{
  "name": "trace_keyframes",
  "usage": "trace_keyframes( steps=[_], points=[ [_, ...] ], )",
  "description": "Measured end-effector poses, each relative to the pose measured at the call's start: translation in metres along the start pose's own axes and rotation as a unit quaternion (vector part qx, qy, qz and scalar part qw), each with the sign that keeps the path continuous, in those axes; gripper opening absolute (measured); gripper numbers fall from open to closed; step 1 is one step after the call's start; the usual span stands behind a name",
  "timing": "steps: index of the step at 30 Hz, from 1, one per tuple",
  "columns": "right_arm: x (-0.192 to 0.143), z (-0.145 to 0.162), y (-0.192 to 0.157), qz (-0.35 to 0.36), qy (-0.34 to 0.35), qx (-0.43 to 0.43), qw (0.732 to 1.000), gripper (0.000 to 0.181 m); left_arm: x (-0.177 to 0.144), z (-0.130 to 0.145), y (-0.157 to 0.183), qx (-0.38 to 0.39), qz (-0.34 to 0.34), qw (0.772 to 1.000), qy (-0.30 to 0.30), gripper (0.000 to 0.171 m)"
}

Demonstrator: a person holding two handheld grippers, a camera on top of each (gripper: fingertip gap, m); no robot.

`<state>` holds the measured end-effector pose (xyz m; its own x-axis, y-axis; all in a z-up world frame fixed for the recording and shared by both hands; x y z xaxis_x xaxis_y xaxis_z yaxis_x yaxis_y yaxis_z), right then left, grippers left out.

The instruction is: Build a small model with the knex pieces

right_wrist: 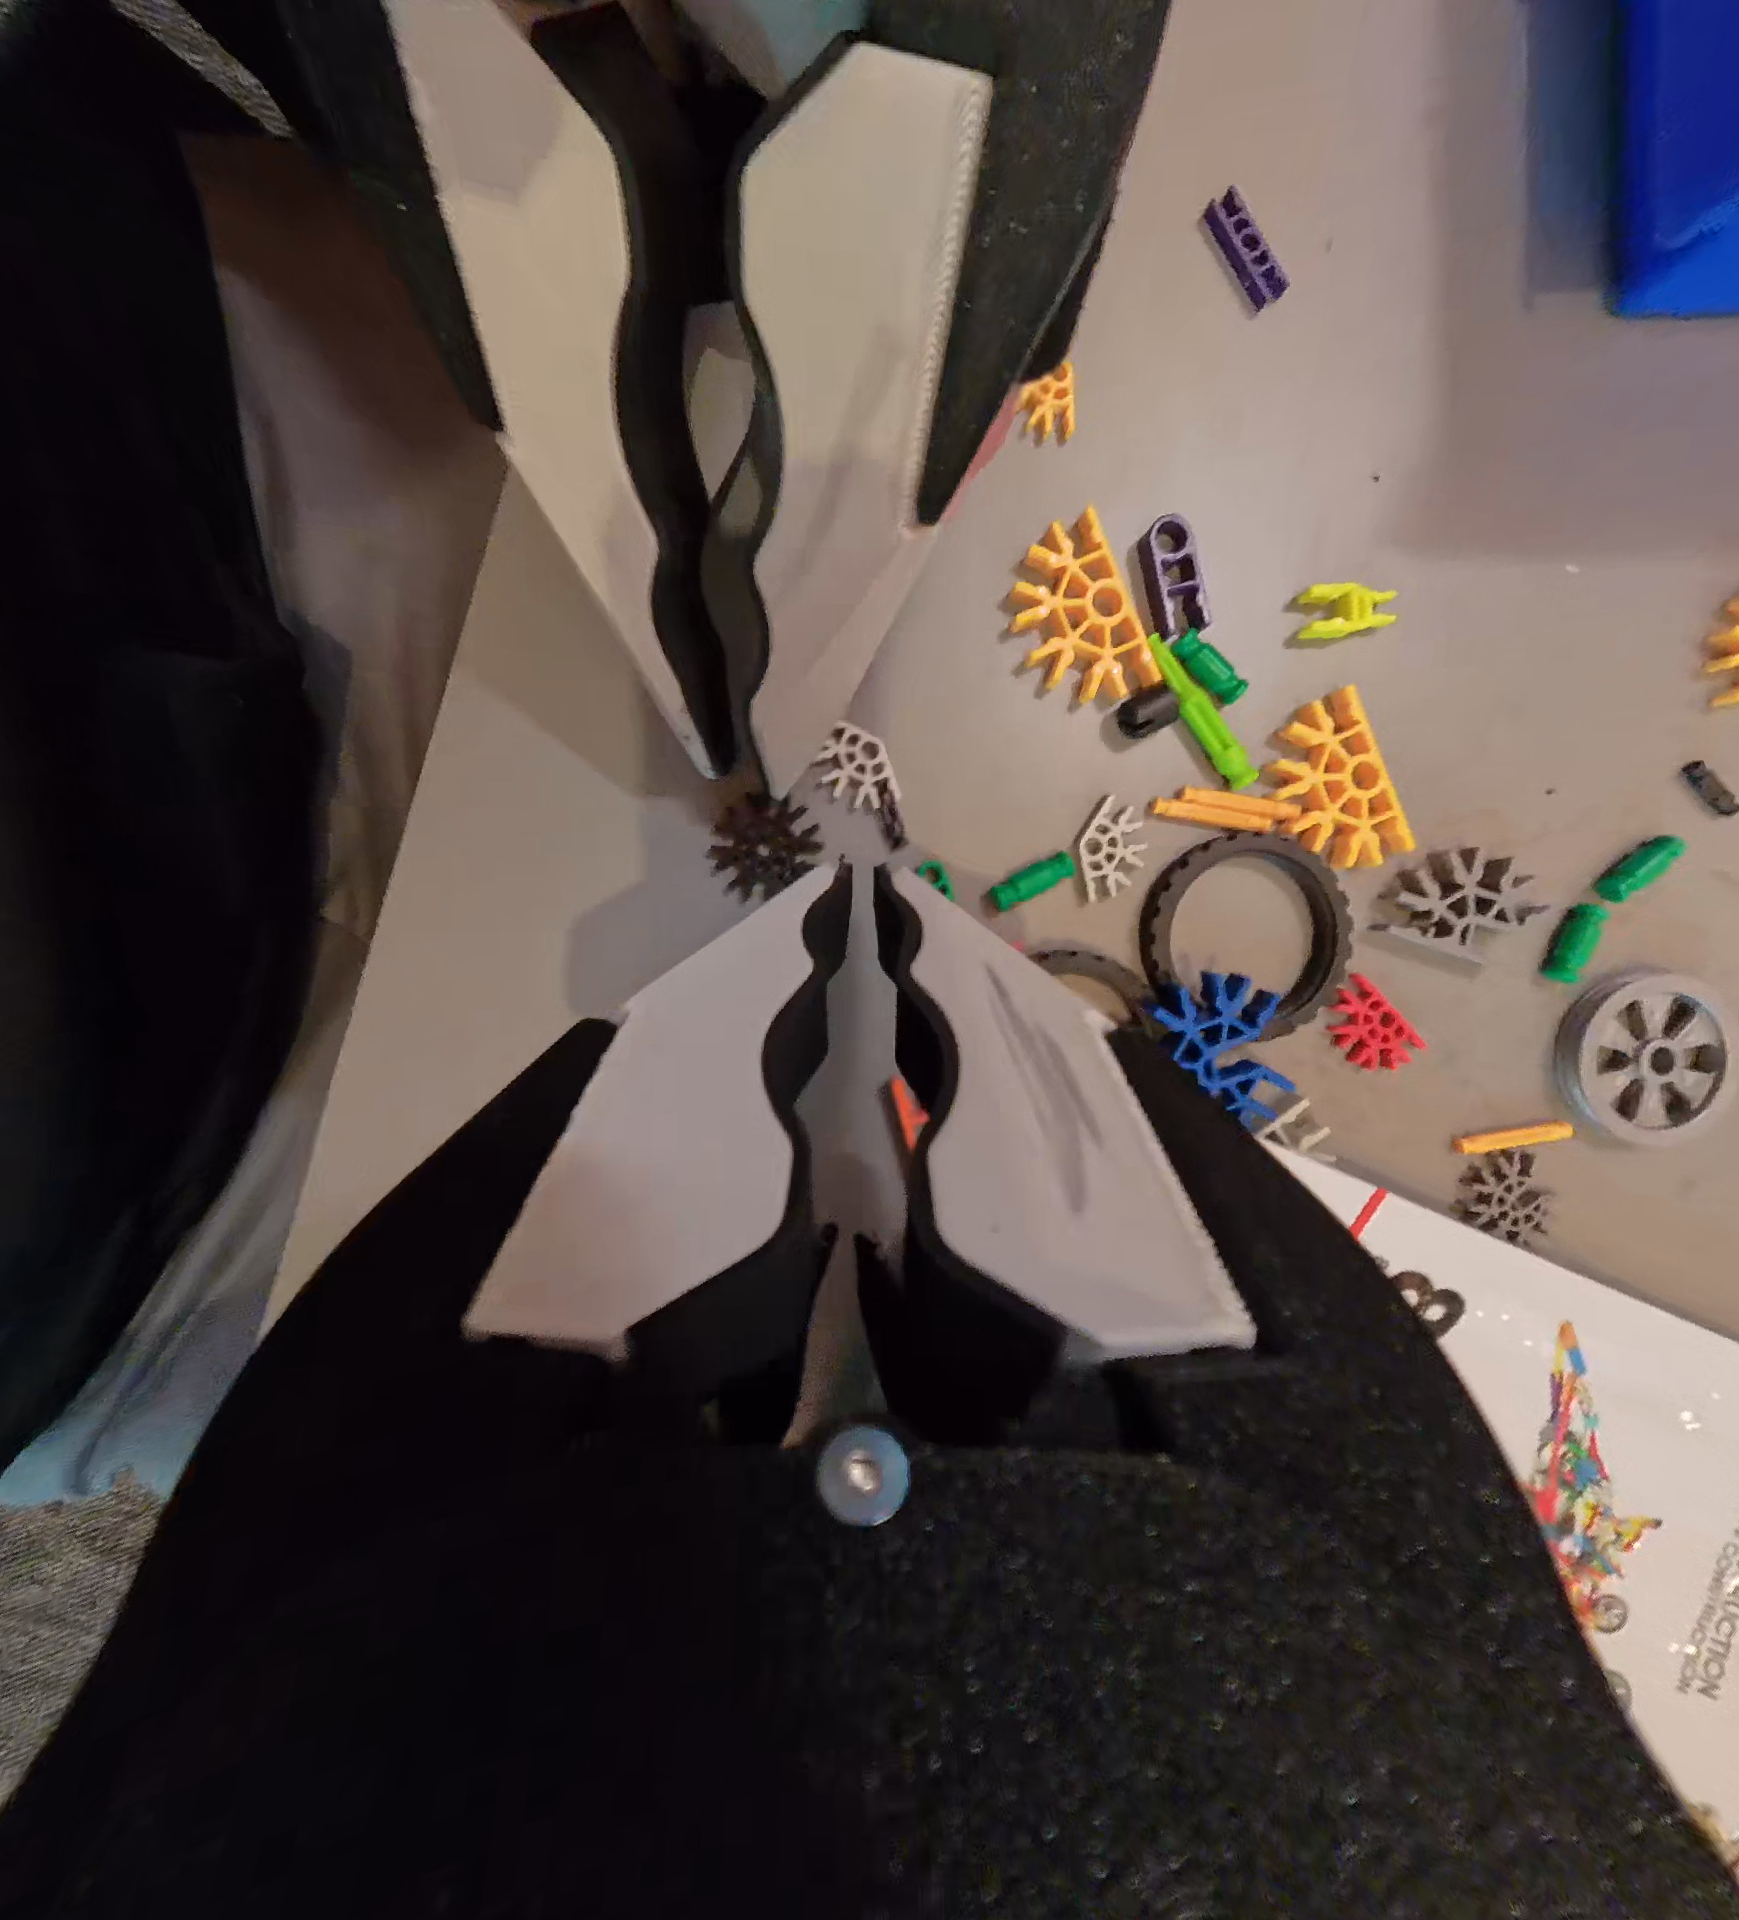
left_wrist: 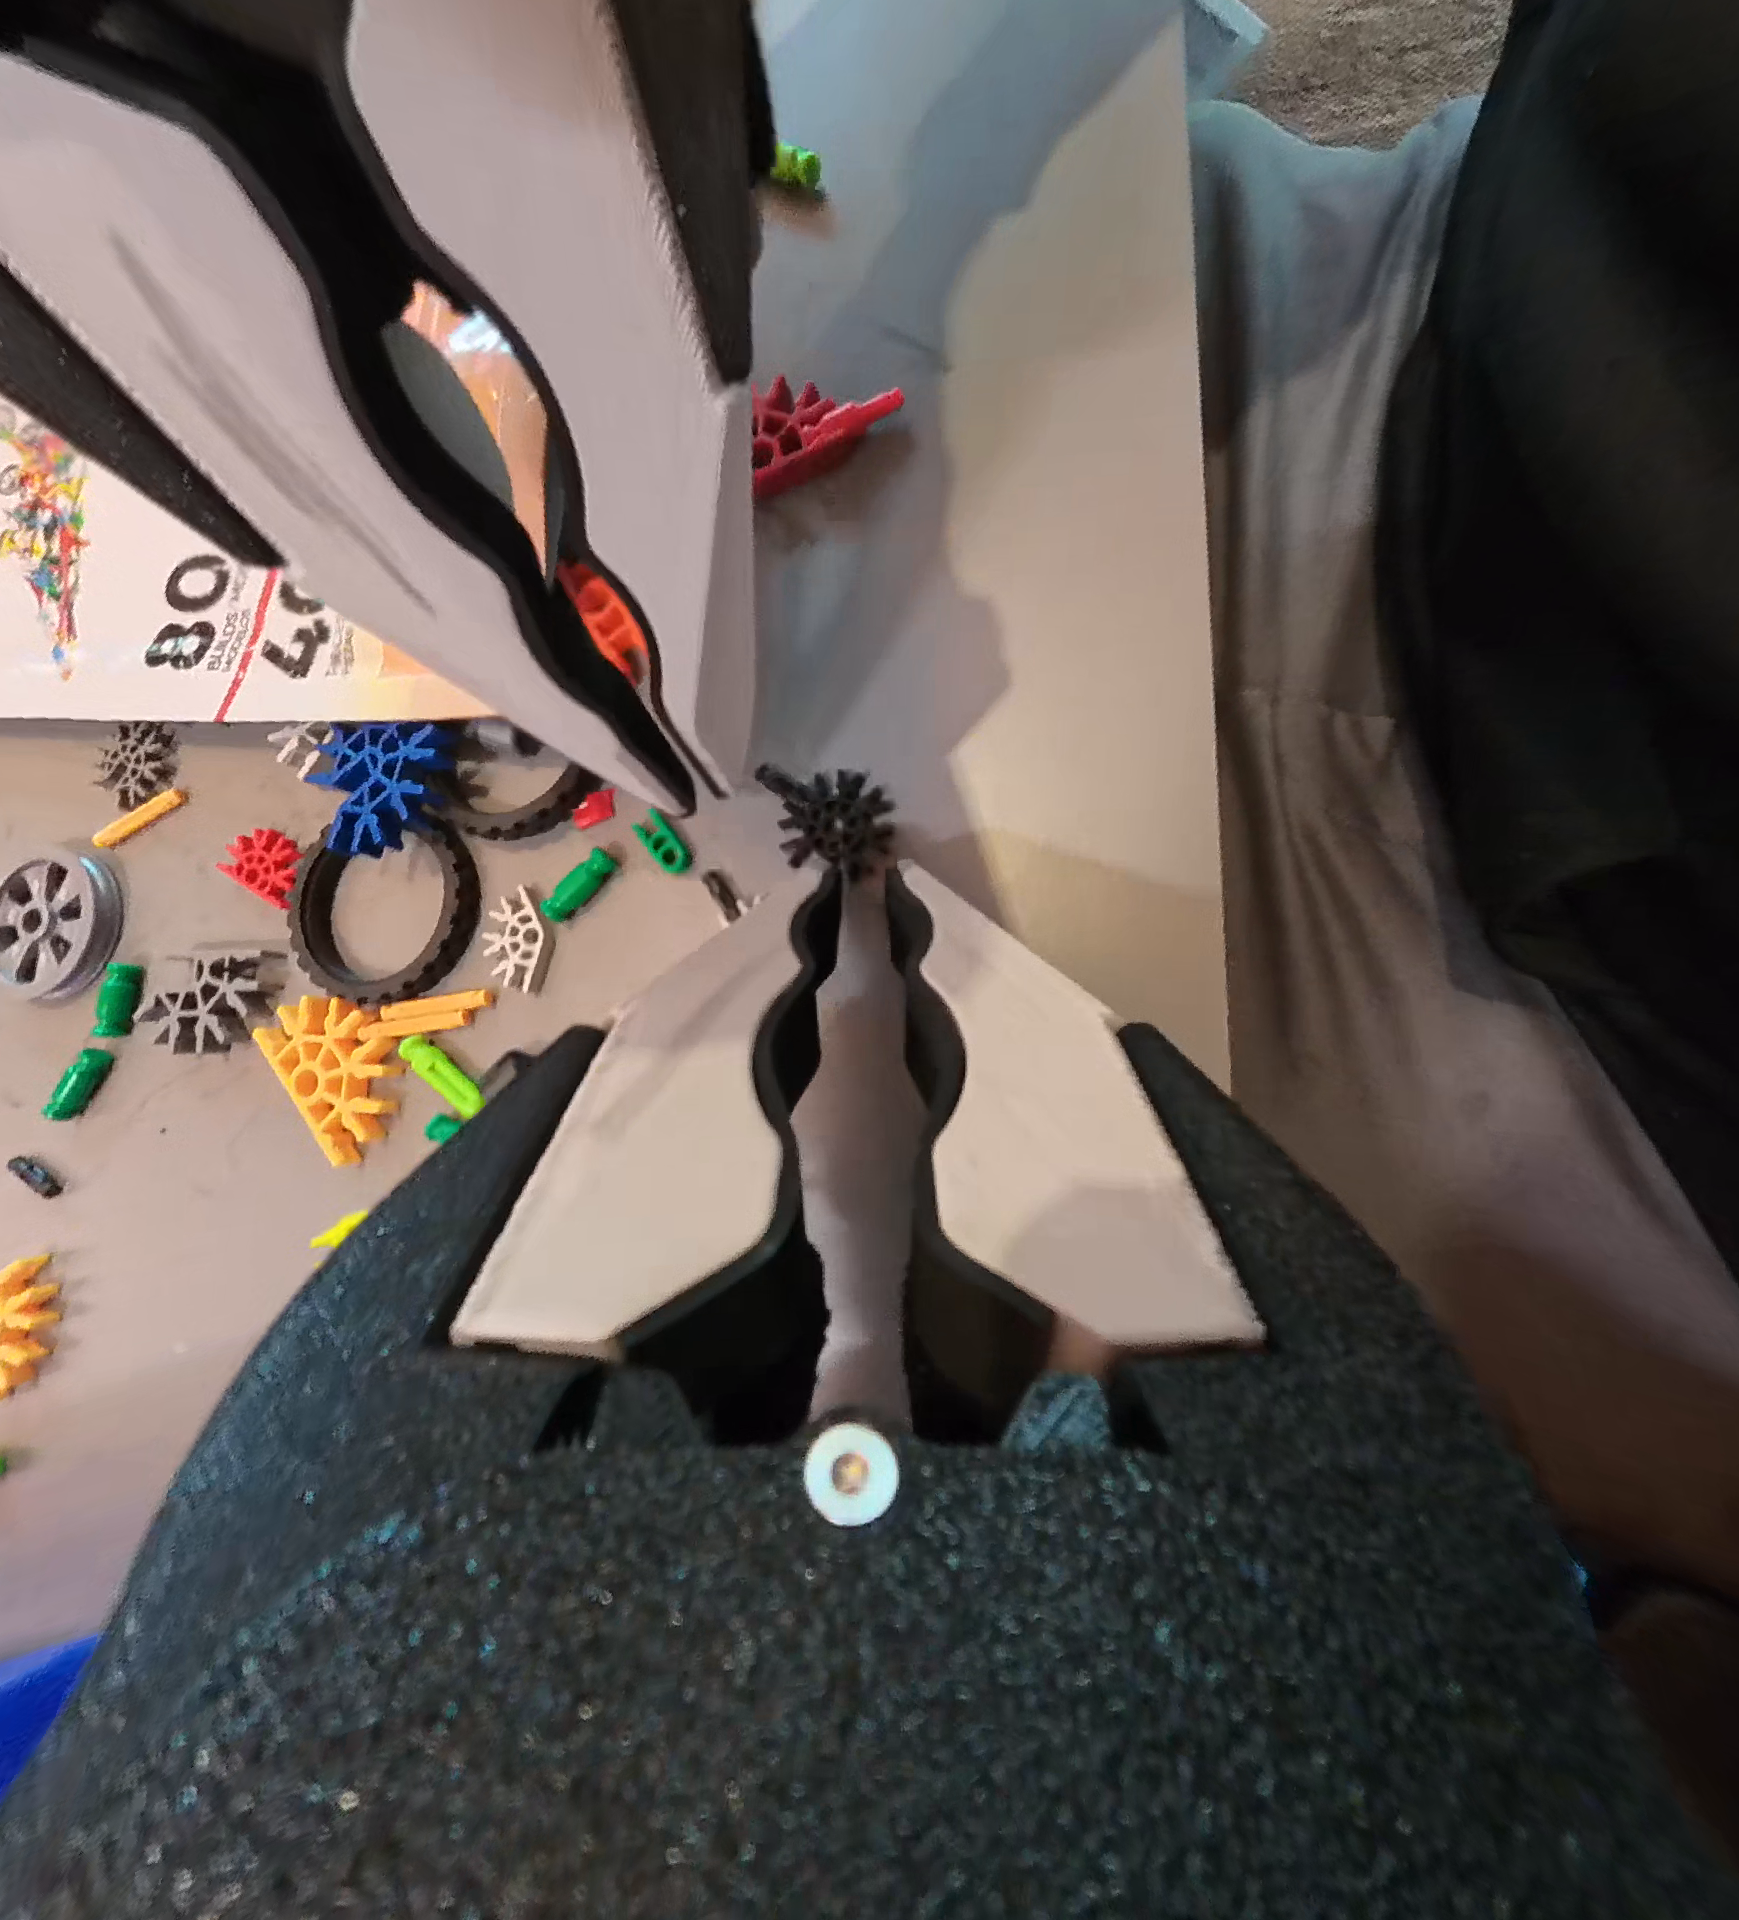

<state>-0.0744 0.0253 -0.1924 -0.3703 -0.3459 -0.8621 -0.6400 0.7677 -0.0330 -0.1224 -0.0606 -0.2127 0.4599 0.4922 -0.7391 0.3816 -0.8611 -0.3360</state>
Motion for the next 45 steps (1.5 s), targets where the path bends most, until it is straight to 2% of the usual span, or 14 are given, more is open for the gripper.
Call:
trace_keyframes(
  steps=[9, 16, 19, 24, 31, 33, 36, 41, 45],
  points=[
    [0.021, -0.004, 0.007, 0.006, -0.007, -0.042, 0.999, 0.003, -0.010, 0.005, 0.000, -0.010, -0.034, 0.999, -0.019, 0.006],
    [0.021, -0.006, 0.008, 0.000, -0.008, -0.044, 0.999, 0.000, -0.011, 0.012, -0.001, -0.025, -0.061, 0.997, -0.030, 0.007],
    [0.019, -0.005, 0.009, 0.001, 0.008, -0.033, 0.999, 0.000, -0.017, 0.013, -0.007, -0.032, -0.101, 0.994, -0.031, 0.007],
    [0.016, -0.006, 0.006, 0.016, 0.027, -0.027, 0.999, 0.000, -0.031, 0.019, -0.005, -0.051, -0.123, 0.990, -0.052, 0.013],
    [0.027, -0.024, -0.007, 0.031, 0.032, -0.059, 0.997, 0.000, -0.077, 0.051, -0.002, -0.107, -0.180, 0.973, -0.101, 0.015],
    [0.034, -0.026, -0.005, 0.052, 0.019, -0.067, 0.996, 0.001, -0.091, 0.058, -0.004, -0.112, -0.193, 0.967, -0.122, 0.015],
    [0.037, -0.029, -0.008, 0.039, 0.025, -0.063, 0.997, 0.006, -0.115, 0.061, -0.013, -0.109, -0.218, 0.960, -0.141, 0.014],
    [0.027, -0.027, -0.006, 0.044, 0.052, -0.048, 0.996, 0.007, -0.165, 0.070, -0.049, -0.105, -0.268, 0.940, -0.185, 0.011],
    [0.010, -0.016, 0.001, 0.054, 0.083, -0.019, 0.995, 0.007, -0.190, 0.097, -0.087, -0.118, -0.263, 0.932, -0.219, 0.010]
  ],
)
Point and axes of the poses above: each gripper's, where its closed fingertips meet, x out along the fingers, z out of its underside, y = z × x across the jaws, the point moved 7 cm from there along -x, back along the fingers, and after that the axes turned 11 degrees about x, right-handed, at the moved point
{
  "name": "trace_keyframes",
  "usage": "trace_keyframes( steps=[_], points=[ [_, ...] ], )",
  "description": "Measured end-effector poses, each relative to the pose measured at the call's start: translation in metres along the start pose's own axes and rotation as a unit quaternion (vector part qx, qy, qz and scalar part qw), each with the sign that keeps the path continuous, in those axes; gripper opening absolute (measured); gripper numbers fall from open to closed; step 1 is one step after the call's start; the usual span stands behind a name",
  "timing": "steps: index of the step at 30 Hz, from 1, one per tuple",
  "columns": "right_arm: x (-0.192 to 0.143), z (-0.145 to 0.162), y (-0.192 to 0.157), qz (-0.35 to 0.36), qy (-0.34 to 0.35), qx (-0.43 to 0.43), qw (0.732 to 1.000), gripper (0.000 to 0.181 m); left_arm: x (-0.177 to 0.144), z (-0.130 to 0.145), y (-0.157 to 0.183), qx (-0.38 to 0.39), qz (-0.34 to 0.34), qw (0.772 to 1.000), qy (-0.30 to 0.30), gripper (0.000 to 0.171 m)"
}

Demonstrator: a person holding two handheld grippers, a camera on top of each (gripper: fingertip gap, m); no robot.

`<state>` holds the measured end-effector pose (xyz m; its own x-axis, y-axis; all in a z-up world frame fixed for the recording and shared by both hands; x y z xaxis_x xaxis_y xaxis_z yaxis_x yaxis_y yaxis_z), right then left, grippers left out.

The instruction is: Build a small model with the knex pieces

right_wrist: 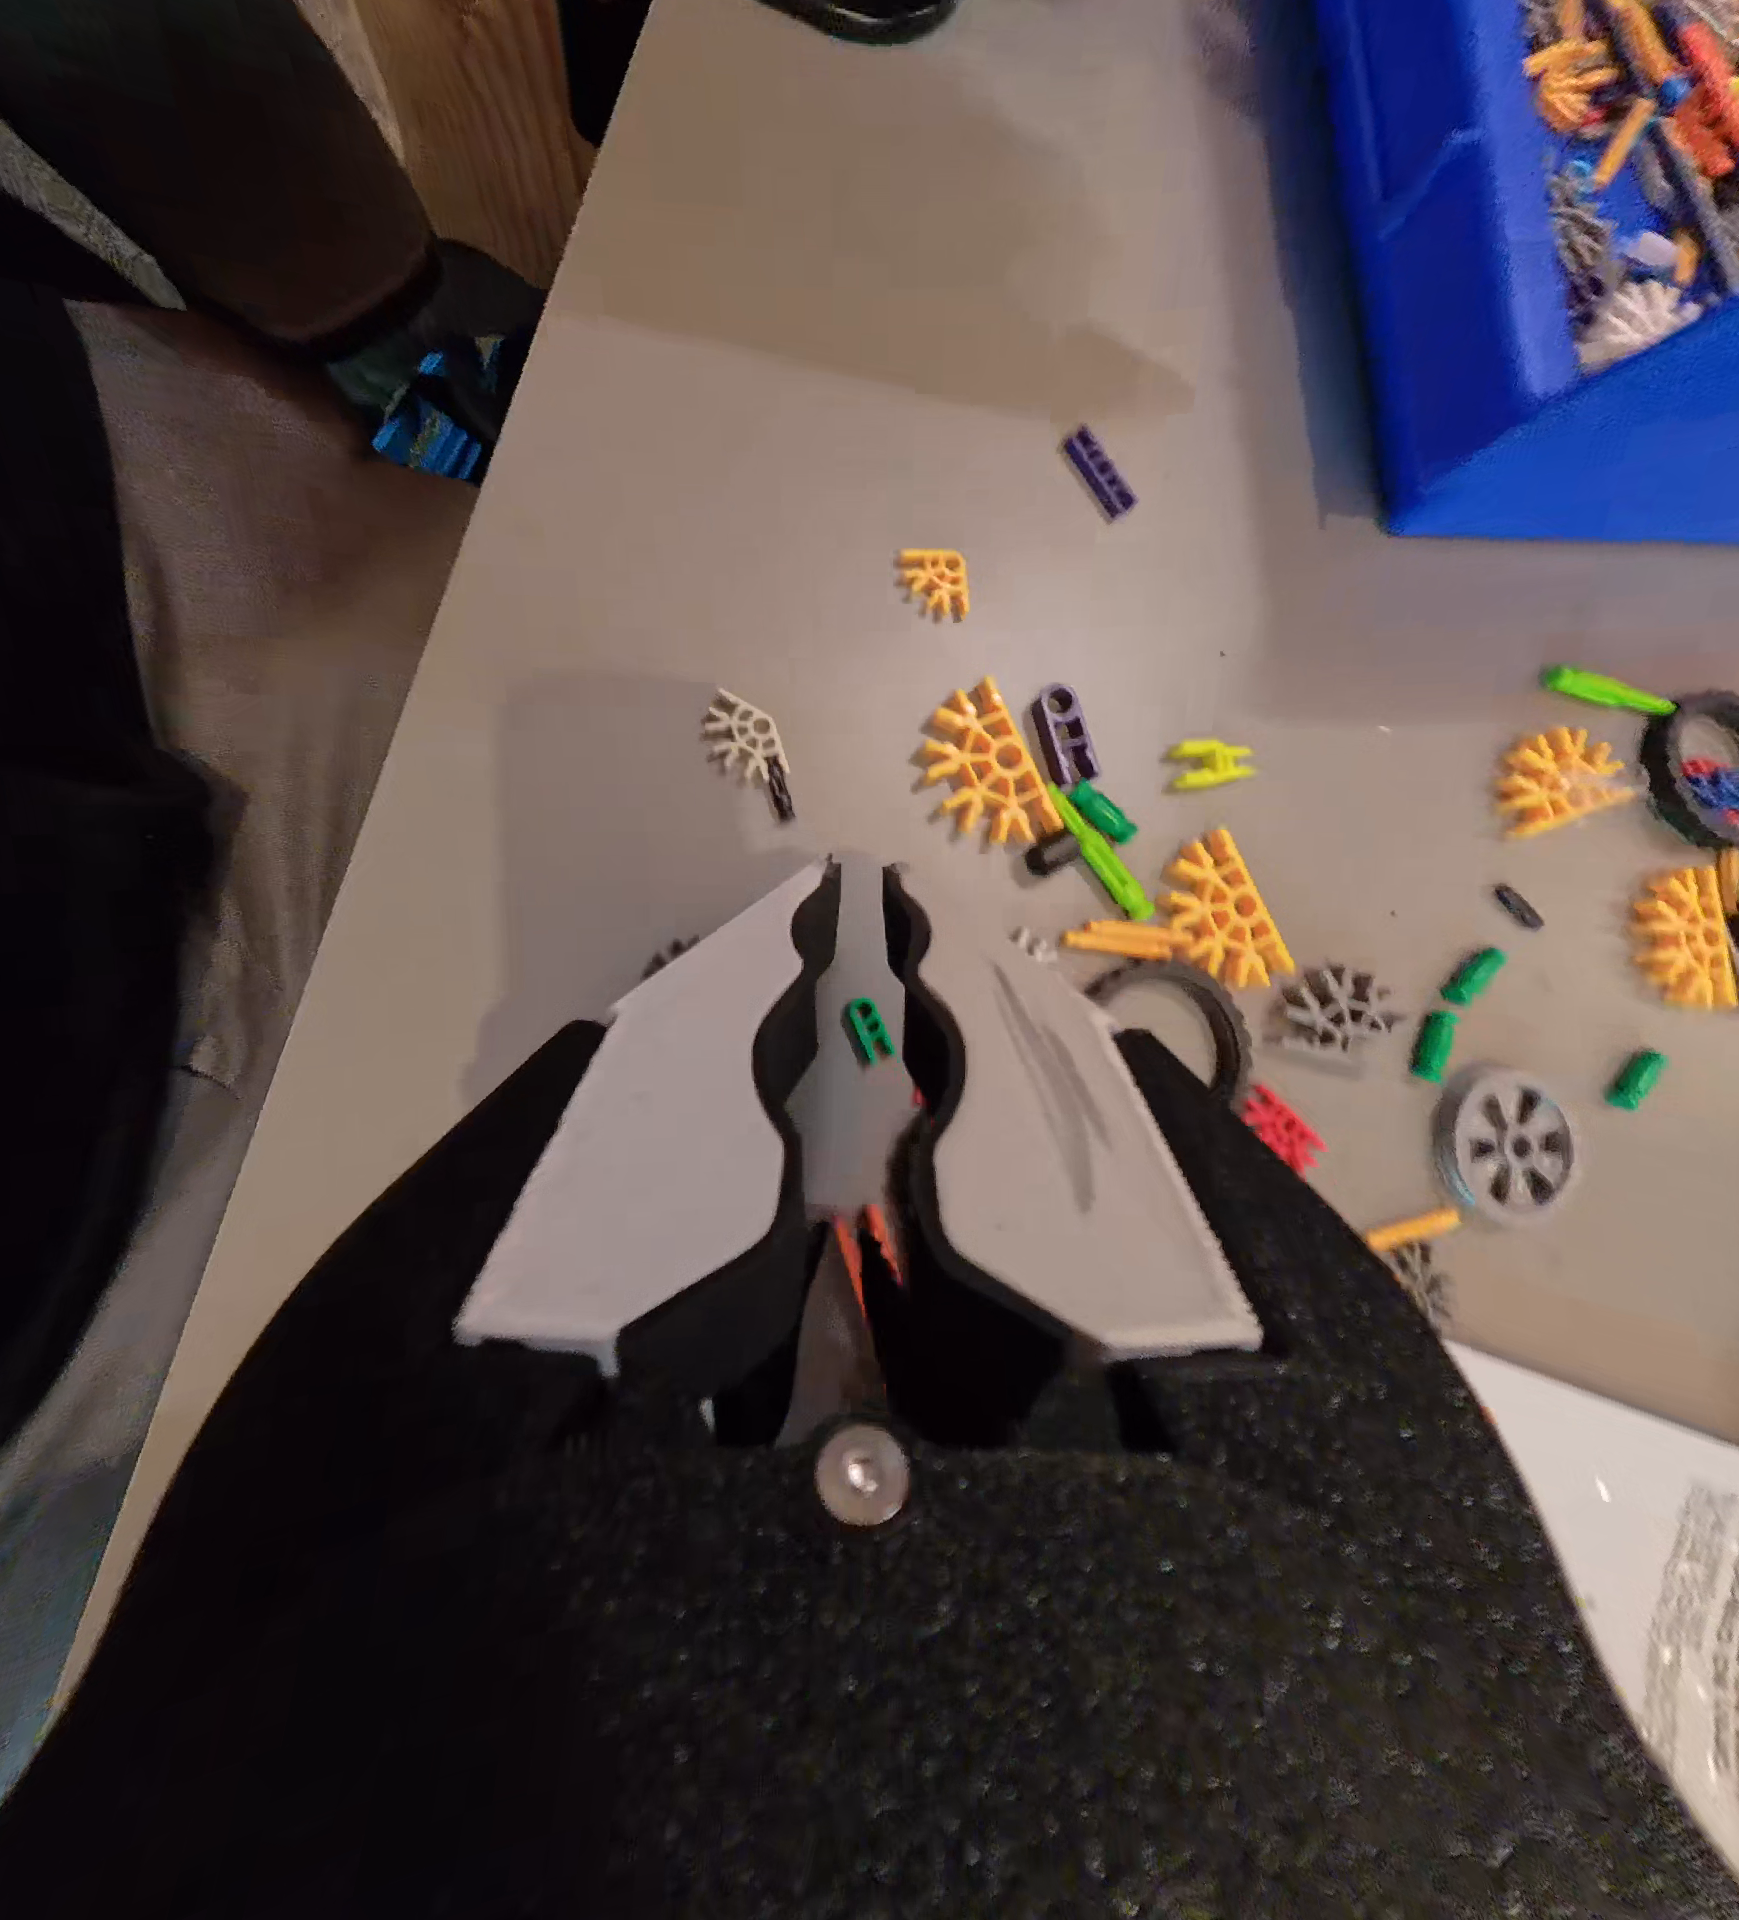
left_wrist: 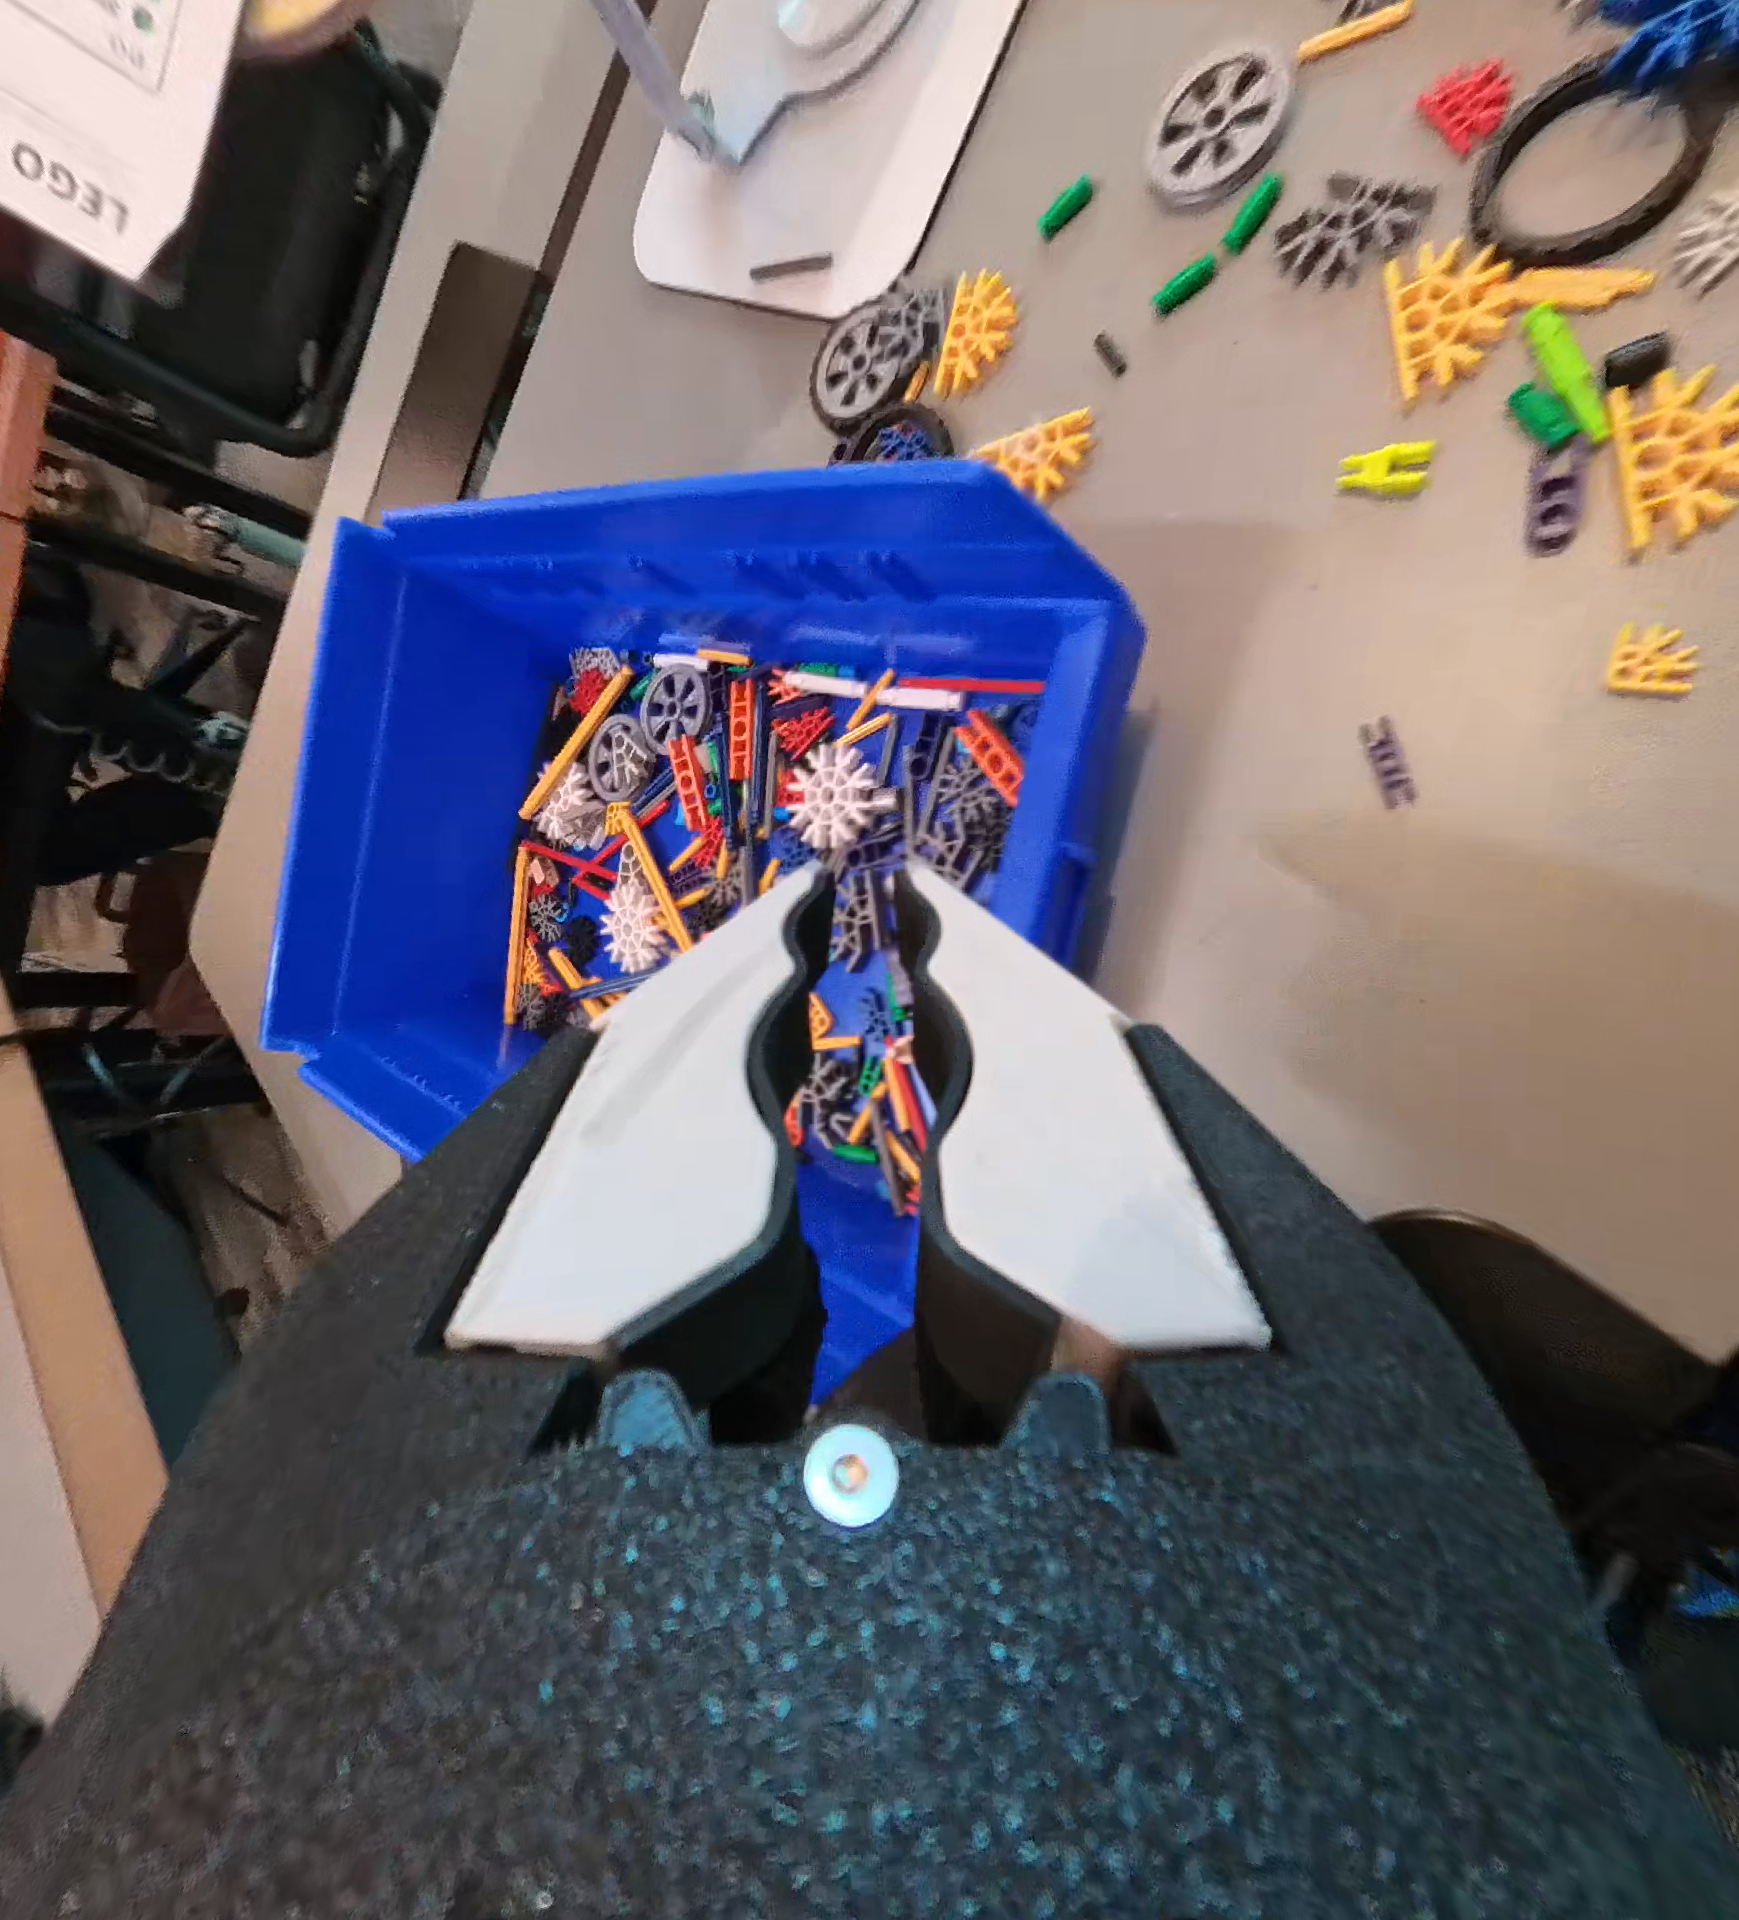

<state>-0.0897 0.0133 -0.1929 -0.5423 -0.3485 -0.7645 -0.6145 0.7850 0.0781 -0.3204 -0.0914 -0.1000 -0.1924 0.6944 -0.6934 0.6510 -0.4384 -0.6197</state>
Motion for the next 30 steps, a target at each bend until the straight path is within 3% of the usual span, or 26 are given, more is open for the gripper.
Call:
trace_keyframes(
  steps=[5, 9, 13, 22, 30],
  points=[
    [-0.035, 0.019, 0.013, 0.040, 0.026, 0.042, 0.998, 0.007, 0.029, 0.010, -0.022, 0.003, 0.046, 0.999, -0.017, 0.009],
    [-0.059, 0.034, 0.028, 0.083, 0.032, 0.082, 0.993, 0.007, 0.040, -0.011, -0.013, 0.029, 0.069, 0.997, 0.000, 0.009],
    [-0.062, 0.037, 0.044, 0.108, 0.022, 0.104, 0.988, 0.007, 0.047, -0.035, 0.003, 0.049, 0.091, 0.994, 0.025, 0.009],
    [-0.028, 0.002, 0.096, 0.128, -0.002, 0.119, 0.985, 0.007, 0.037, -0.058, 0.049, 0.069, 0.115, 0.990, 0.045, 0.010],
    [0.022, -0.016, 0.149, 0.098, -0.059, -0.002, 0.993, 0.006, 0.023, -0.067, 0.091, 0.054, 0.132, 0.986, 0.087, 0.010]
  ],
)
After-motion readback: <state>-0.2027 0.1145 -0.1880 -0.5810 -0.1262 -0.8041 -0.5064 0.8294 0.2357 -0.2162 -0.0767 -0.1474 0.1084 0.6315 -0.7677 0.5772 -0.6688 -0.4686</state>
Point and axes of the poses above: each gripper's, where its closed fingertips meet, x out along the fingers, z out of its underside, y = z × x across the jaws, the point moved 7 cm from there along -x, back along the fingers, and after that the axes turned 11 degrees about x, right-handed, at the moved point
